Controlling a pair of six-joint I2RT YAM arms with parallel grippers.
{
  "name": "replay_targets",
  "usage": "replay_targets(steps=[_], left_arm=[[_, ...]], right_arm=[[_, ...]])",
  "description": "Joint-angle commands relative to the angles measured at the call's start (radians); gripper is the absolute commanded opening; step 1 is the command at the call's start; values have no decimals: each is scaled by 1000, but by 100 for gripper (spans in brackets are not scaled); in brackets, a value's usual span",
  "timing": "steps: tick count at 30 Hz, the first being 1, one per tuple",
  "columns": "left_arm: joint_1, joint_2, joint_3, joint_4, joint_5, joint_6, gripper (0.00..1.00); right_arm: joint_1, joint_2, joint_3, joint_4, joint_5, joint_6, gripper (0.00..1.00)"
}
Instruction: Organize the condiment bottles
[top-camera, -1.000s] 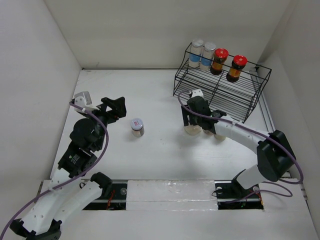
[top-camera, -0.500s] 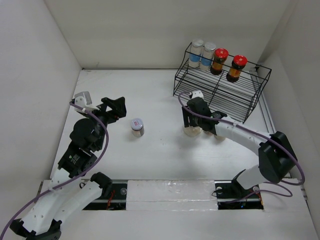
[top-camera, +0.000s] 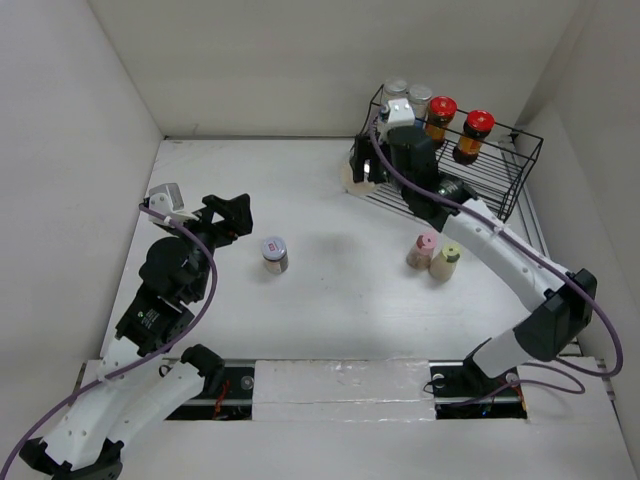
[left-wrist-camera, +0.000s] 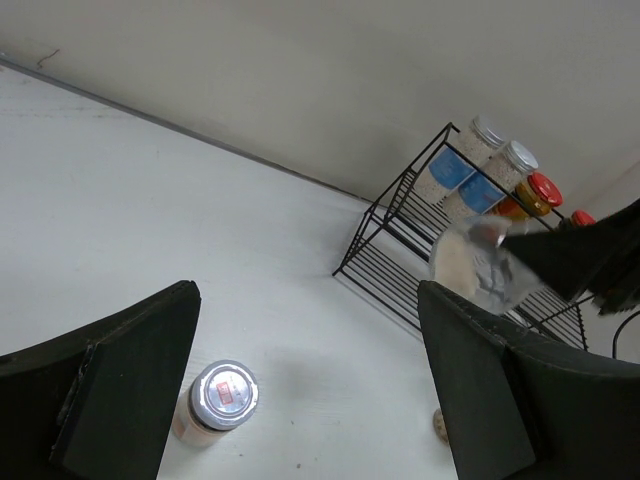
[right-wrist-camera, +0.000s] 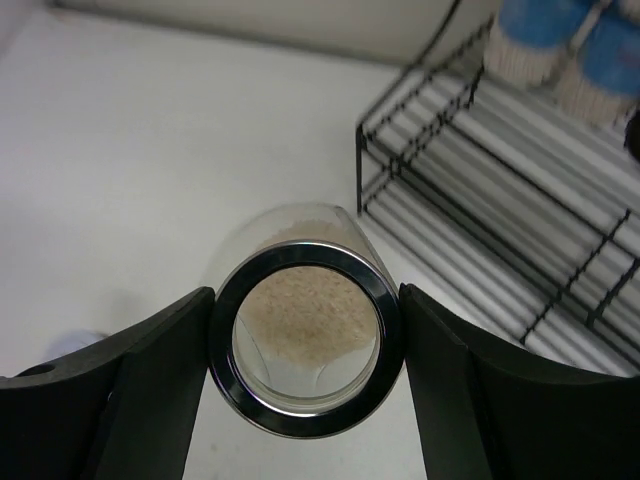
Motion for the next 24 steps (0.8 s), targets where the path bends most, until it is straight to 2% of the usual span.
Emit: replay_targets(steps=[1,6,13,24], left_arm=[[1,-5,13,38,11,9,86],[1,-5,13,38,11,9,86],[1,-5,13,38,2,9,86],[1,25,13,38,2,9,86]], right_arm=[[-48,55,154,138,-25,-63,48],[-121,185,372,129,-56,-93,48],[-193,348,570,69,-78,-125,49],[-255,440,629,20,-88,-157,49]])
